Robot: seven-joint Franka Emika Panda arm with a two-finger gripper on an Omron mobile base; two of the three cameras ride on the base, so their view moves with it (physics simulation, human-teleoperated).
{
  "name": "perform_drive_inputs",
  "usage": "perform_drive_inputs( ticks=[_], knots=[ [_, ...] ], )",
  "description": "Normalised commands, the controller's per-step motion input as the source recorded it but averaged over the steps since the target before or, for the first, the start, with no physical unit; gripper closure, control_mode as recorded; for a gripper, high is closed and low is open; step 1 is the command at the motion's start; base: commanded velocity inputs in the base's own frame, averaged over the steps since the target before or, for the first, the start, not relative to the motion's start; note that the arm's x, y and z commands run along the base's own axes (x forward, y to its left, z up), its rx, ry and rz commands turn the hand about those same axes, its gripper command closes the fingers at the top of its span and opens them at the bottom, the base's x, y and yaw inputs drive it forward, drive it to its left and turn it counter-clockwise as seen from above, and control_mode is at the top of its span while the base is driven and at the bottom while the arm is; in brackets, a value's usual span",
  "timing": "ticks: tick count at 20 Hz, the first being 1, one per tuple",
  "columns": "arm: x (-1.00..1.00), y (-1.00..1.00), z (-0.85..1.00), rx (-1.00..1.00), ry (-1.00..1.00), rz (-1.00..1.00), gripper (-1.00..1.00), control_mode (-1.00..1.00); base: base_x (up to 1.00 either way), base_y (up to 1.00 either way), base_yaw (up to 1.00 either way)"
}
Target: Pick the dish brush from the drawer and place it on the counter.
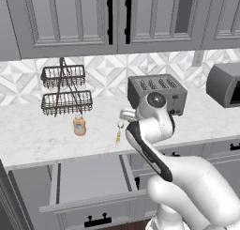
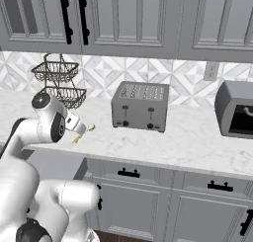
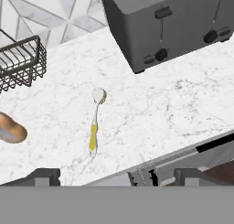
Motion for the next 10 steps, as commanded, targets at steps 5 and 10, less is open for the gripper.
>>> perform_drive_inputs(
  ticks=[5,10],
  knots=[
    [-0.45,-0.33,0.50,0.03,-0.17,0.01,-1.00,-1.00,0.00,0.00,0.00],
    [-0.12,-0.44,0.00,0.13,-0.03,0.01,-1.00,-1.00,0.00,0.00,0.00]
  ],
)
